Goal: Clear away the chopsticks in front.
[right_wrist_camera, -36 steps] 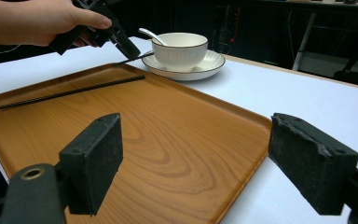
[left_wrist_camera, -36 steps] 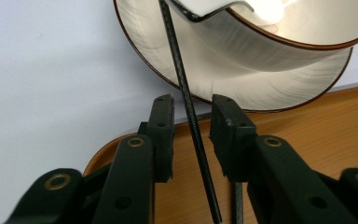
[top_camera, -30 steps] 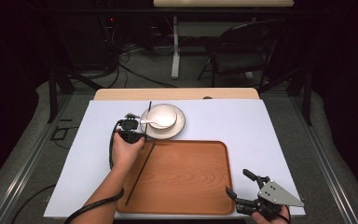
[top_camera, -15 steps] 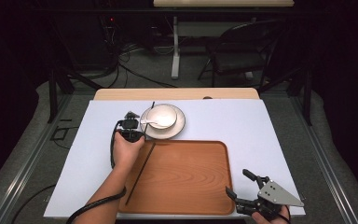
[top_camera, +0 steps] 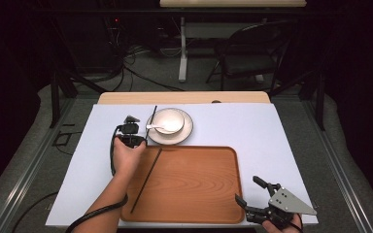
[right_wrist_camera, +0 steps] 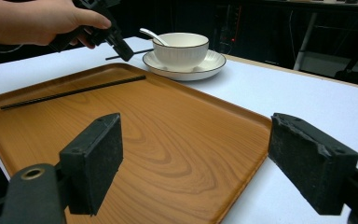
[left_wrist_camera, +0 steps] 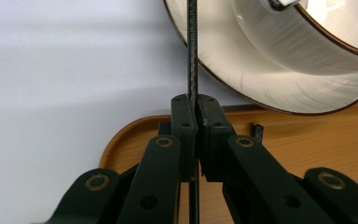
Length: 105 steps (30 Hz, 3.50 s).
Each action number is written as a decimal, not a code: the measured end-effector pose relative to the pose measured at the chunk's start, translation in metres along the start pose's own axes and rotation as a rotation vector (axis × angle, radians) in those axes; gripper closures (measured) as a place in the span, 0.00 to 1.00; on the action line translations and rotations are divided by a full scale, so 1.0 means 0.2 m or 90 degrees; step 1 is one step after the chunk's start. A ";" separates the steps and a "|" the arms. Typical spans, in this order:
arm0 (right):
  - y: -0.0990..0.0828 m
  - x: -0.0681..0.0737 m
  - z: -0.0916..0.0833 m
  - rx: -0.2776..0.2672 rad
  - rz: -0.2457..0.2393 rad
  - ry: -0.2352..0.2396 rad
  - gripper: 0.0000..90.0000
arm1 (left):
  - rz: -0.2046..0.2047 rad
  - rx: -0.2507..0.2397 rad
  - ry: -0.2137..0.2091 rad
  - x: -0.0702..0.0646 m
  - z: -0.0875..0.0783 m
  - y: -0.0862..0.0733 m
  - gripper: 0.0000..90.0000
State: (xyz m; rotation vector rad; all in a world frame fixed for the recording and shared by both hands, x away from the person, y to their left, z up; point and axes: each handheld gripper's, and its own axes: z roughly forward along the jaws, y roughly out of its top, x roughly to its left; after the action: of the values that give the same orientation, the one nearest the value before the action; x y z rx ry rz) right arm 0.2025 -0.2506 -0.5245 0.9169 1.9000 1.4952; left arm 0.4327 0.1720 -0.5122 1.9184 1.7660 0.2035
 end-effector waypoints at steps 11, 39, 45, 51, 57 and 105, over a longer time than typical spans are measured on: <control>0.00 0.00 0.00 0.001 0.002 -0.002 0.20 | 0.020 -0.033 -0.019 0.12 -0.22 -0.12 0.96; 0.00 0.01 0.01 0.004 0.001 -0.009 0.20 | 0.052 -0.073 -0.082 0.19 -0.60 -0.66 0.96; 0.00 0.01 0.01 0.003 0.001 -0.009 0.20 | 0.062 -0.058 -0.087 0.16 -0.57 -0.74 0.96; 0.00 0.01 0.01 0.002 0.000 -0.009 0.20 | 0.070 -0.039 -0.089 0.13 -0.50 -0.79 0.96; 0.00 0.01 0.00 0.004 -0.001 -0.009 0.20 | 0.076 -0.013 -0.084 0.11 -0.42 -0.80 0.96; 0.00 0.01 0.01 0.005 0.002 -0.008 0.20 | 0.100 0.005 -0.062 0.08 -0.35 -0.80 0.81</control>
State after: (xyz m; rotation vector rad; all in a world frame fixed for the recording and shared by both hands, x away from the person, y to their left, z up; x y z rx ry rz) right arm 0.2026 -0.2483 -0.5258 0.9314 1.8978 1.4823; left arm 0.2627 0.2078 -0.5301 2.0388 1.5561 0.1552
